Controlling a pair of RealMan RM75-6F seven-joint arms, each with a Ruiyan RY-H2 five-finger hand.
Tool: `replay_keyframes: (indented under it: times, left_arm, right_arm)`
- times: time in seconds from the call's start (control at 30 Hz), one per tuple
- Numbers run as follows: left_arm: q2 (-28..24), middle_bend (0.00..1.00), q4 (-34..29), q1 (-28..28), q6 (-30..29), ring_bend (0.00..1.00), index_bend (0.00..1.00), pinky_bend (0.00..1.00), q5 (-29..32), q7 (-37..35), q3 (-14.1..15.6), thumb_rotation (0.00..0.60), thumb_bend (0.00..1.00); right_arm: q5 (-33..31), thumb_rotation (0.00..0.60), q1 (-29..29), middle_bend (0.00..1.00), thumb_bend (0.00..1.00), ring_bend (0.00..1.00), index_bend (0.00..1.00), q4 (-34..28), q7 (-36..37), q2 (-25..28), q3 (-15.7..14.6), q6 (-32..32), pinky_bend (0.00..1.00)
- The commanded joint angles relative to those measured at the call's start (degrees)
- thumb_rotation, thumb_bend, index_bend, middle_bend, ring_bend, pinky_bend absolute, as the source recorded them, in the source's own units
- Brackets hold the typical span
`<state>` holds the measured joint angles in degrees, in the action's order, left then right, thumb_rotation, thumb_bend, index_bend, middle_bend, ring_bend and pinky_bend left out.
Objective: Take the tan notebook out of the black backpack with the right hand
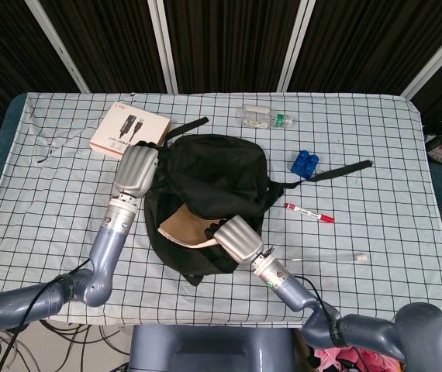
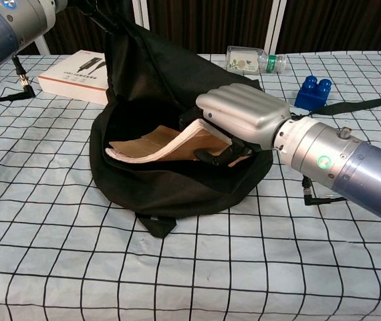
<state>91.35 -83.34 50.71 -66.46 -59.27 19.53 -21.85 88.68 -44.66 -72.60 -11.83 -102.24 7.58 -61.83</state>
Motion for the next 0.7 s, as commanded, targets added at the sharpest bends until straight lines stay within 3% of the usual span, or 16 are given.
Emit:
replay_keyframes:
  times: [0.03, 0.7]
  left_arm:
    - [-0.01, 0.63, -0.07, -0.01, 0.09, 0.46, 0.68, 0.41, 0.00, 0.00, 0.09, 0.600, 0.34]
    - [-0.06, 0.63, -0.31, 0.03, 0.17, 0.46, 0.68, 0.41, -0.01, 0.06, 0.22, 0.600, 0.34]
  right_arm:
    - [0.16, 0.600, -0.08, 0.59, 0.46, 0.60, 0.66, 0.19, -0.17, 0.03, -0.24, 0.12, 0.58]
    - [1.16, 0.600, -0.52, 0.59, 0.44, 0.60, 0.66, 0.55, 0.69, -0.69, -0.35, -1.00, 0.58]
